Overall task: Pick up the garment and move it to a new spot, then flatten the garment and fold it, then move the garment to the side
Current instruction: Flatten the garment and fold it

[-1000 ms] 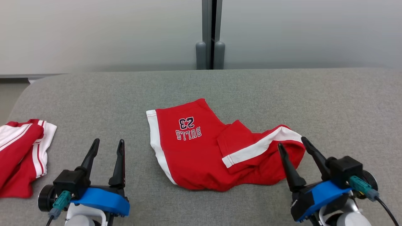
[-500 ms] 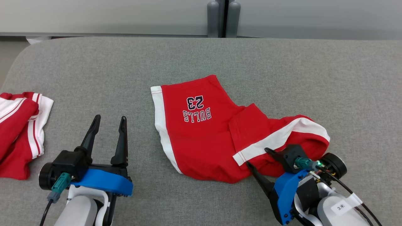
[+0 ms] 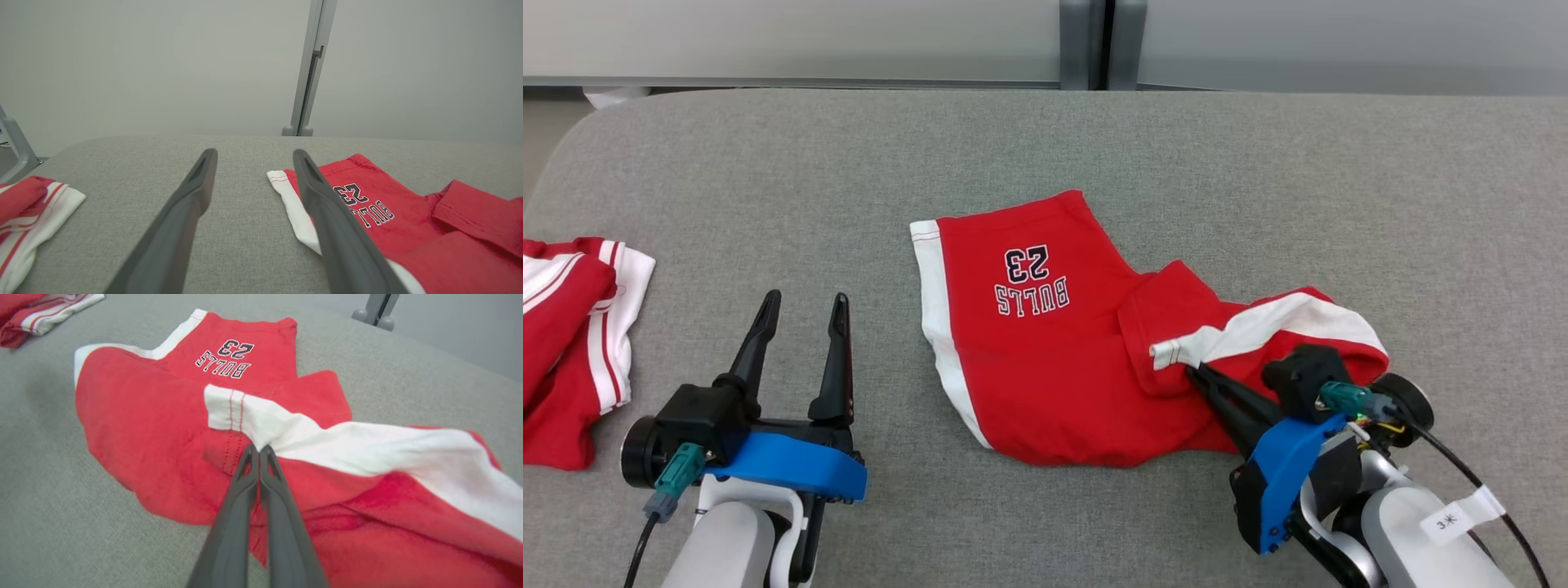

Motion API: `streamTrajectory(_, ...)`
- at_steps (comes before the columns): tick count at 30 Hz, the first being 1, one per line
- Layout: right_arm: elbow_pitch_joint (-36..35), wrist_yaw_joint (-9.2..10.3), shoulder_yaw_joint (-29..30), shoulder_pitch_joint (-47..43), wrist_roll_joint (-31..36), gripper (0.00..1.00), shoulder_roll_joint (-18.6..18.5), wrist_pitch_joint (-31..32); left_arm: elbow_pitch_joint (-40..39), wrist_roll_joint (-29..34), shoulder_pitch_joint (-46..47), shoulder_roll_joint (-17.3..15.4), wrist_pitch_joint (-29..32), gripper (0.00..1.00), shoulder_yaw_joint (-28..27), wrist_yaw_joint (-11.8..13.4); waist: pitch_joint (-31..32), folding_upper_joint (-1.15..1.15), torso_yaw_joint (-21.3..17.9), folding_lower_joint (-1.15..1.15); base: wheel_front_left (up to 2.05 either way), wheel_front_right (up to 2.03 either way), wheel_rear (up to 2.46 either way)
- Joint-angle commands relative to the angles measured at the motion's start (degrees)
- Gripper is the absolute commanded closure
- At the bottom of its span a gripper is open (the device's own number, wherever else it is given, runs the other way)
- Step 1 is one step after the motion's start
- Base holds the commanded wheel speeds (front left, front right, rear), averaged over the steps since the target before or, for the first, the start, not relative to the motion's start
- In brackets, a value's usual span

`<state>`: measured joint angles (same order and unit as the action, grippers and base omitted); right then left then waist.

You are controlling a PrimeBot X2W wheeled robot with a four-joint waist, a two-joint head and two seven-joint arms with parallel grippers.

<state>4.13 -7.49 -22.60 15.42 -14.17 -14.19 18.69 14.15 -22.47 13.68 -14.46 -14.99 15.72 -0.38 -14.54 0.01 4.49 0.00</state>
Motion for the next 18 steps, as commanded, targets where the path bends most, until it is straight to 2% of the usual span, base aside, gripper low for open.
streamTrajectory(1, -0.58, -0.01, 1.37, 0.12, -0.38, 1.00, 0.78, -1.82, 0.22, 0.54, 0.40, 0.02, -0.26, 0.00, -0.44, -0.28, 0.35, -0.01, -0.33, 0.00, 0.00, 0.00, 0.00)
streamTrajectory(4, -0.70, -0.01, 4.14, -0.57, -0.51, 1.00, 2.05, -4.07, 0.32, 0.83, 0.31, 0.10, -0.26, 0.00, -0.76, -0.51, 0.63, -0.01, -0.58, 0.00, 0.00, 0.00, 0.00)
streamTrajectory(7, 0.43, -0.01, 12.98, -2.00, -0.05, 1.00, 5.84, -8.25, 0.19, 1.29, 0.14, 0.31, -0.26, 0.00, -1.11, -0.60, 0.82, -0.01, -1.05, 0.00, 0.00, 0.00, 0.00)
streamTrajectory(8, 0.43, -0.01, 12.98, -2.00, -0.05, 1.00, 5.84, -8.25, 0.19, 1.29, 0.14, 0.31, -0.26, 0.00, -1.11, -0.60, 0.82, -0.01, -1.05, 0.00, 0.00, 0.00, 0.00)
streamTrajectory(12, 2.28, -0.01, 23.74, -3.21, -0.46, 1.00, 9.54, -11.81, 0.04, 1.70, 0.09, 0.30, -0.25, 0.00, -1.30, -0.84, 0.51, -0.01, -1.56, 0.00, 0.00, 0.00, 0.00)
streamTrajectory(16, 5.48, -0.01, 31.28, -2.96, -1.84, 1.00, 11.00, -15.46, 0.06, 1.92, 0.35, 0.11, -0.26, 0.00, -1.24, -1.06, -0.04, -0.01, -2.07, 0.00, 0.00, 0.00, 0.00)
streamTrajectory(17, 6.52, -0.01, 32.45, -2.62, -1.73, 0.71, 11.08, -16.33, 0.05, 1.99, 0.52, 0.09, -0.26, 0.00, -1.27, -1.02, -0.23, -0.01, -2.22, 0.00, 0.00, 0.00, 0.00)
streamTrajectory(18, 7.49, -0.01, 33.32, -2.20, -2.45, 0.30, 11.20, -17.17, 0.07, 2.03, 0.78, 0.05, -0.26, 0.00, -1.27, -1.04, -0.41, -0.01, -2.30, 0.00, 0.00, 0.00, 0.00)
